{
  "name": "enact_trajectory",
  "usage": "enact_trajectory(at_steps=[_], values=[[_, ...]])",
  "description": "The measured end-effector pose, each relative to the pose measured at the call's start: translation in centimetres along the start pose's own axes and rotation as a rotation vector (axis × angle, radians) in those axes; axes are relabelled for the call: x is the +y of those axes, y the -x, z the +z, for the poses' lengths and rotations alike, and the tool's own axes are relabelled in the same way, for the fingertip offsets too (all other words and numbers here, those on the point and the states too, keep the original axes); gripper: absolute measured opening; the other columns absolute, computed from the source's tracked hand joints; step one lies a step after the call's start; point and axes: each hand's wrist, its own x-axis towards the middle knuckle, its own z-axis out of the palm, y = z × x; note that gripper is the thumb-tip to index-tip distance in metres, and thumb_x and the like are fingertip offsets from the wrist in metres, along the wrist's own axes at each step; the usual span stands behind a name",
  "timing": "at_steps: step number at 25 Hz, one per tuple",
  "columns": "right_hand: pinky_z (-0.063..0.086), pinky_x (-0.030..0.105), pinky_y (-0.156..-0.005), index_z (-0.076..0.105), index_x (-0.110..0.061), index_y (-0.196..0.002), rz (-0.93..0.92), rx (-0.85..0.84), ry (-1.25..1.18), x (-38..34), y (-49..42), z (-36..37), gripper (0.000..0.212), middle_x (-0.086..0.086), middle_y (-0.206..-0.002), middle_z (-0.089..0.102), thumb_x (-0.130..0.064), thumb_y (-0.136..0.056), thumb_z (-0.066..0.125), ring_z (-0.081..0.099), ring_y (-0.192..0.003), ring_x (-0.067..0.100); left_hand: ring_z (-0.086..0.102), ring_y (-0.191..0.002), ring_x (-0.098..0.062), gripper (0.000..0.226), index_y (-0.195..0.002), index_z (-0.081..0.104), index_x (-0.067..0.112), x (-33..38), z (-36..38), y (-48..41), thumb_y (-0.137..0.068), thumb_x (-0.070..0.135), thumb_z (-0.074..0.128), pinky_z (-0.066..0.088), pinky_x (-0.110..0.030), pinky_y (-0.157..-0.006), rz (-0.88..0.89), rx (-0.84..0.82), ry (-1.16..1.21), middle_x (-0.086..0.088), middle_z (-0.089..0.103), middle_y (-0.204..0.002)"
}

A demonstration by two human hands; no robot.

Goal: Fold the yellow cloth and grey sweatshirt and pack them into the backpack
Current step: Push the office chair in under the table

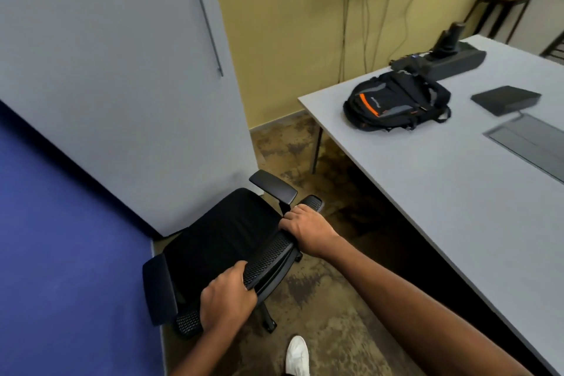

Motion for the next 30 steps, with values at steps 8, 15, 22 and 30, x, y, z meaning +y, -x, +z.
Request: enact_trajectory(at_steps=[8, 15, 22, 30], values=[[0.047, 0.037, -0.108, 0.069, -0.028, -0.115, 0.216, 0.036, -0.057, 0.1, 12.3, -1.1, 0.026, -0.005, -0.112, 0.071, -0.023, -0.090, 0.074, 0.065, -0.111, 0.018, 0.070, -0.121, -0.015, 0.065, -0.156, 0.047, 0.038, 4.3, 1.3, 4.5, -0.094, 0.035, 0.066, 0.055, -0.034, -0.100, 0.210, -0.061, -0.096, 0.010, 0.071, -0.136], [0.046, 0.033, -0.097, 0.066, -0.031, -0.110, 0.428, 0.080, -0.073, -1.1, 20.9, -0.9, 0.023, -0.011, -0.104, 0.067, -0.022, -0.089, 0.071, 0.062, -0.101, 0.014, 0.073, -0.112, -0.014, 0.058, -0.146, 0.053, 0.041, 6.2, 1.6, 5.3, -0.090, 0.037, 0.065, 0.059, -0.035, -0.095, 0.460, -0.113, -0.185, 0.015, 0.074, -0.125], [0.045, 0.037, -0.090, 0.061, -0.028, -0.108, 0.643, 0.091, -0.045, -2.1, 27.0, -0.2, 0.023, -0.008, -0.099, 0.062, -0.021, -0.087, 0.069, 0.058, -0.094, 0.019, 0.073, -0.112, -0.012, 0.059, -0.145, 0.055, 0.045, 9.8, 1.7, 3.9, -0.088, 0.041, 0.066, 0.058, -0.034, -0.093, 0.717, -0.146, -0.234, 0.019, 0.073, -0.128], [0.046, 0.038, -0.089, 0.058, -0.027, -0.112, 0.849, 0.024, -0.034, -3.3, 30.5, -0.1, 0.037, -0.007, -0.099, 0.061, -0.022, -0.077, 0.070, 0.061, -0.095, 0.021, 0.071, -0.116, -0.009, 0.067, -0.145, 0.058, 0.045, 14.0, 2.1, -2.2, -0.079, 0.038, 0.065, 0.059, -0.033, -0.091, 1.046, -0.204, -0.322, 0.021, 0.071, -0.132]])
